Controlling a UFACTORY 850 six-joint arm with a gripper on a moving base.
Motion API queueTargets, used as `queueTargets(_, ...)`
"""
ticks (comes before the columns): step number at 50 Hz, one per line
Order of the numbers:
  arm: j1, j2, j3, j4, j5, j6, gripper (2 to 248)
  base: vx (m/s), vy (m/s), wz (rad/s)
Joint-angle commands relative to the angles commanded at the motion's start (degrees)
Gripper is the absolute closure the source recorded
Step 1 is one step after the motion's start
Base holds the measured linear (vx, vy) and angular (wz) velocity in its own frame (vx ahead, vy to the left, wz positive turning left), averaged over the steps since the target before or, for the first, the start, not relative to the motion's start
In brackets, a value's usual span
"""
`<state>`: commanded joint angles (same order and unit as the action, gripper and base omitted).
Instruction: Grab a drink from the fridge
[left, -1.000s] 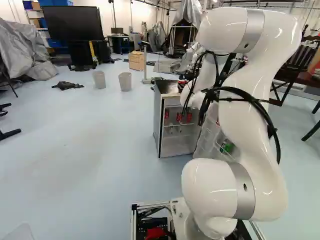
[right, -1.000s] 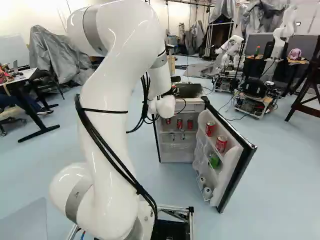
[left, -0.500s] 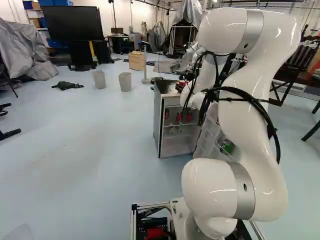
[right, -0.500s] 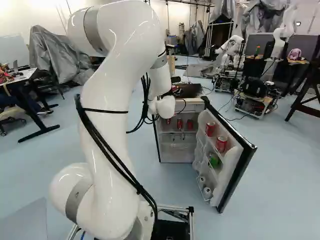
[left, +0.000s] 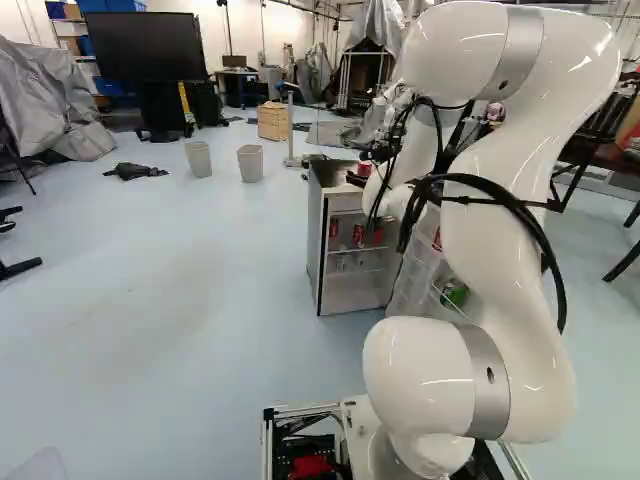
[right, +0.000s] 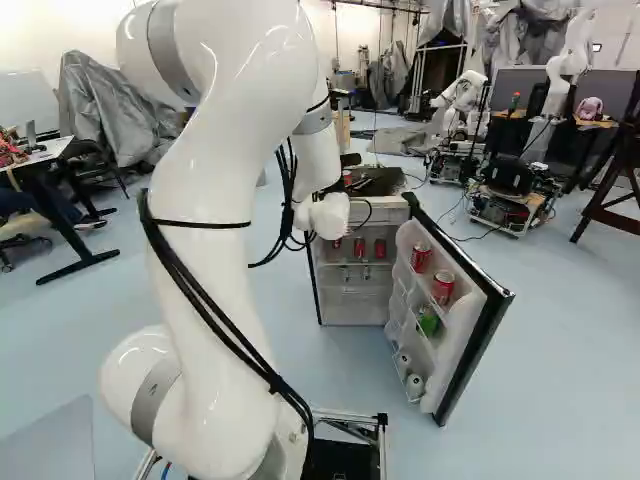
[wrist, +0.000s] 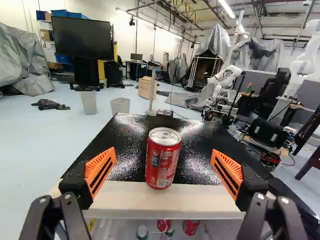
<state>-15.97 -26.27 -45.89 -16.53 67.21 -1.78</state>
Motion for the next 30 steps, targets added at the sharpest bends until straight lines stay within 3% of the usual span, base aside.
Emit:
queueTargets(16, -1.7, 5.5, 4.7, 0.5, -2.5, 0.0, 3, 0.000, 0.000, 0.000)
queueTargets(30, -3.9, 9.5, 7.4, 2.4, -8.2, 0.0, 3, 0.000, 0.000, 0.000)
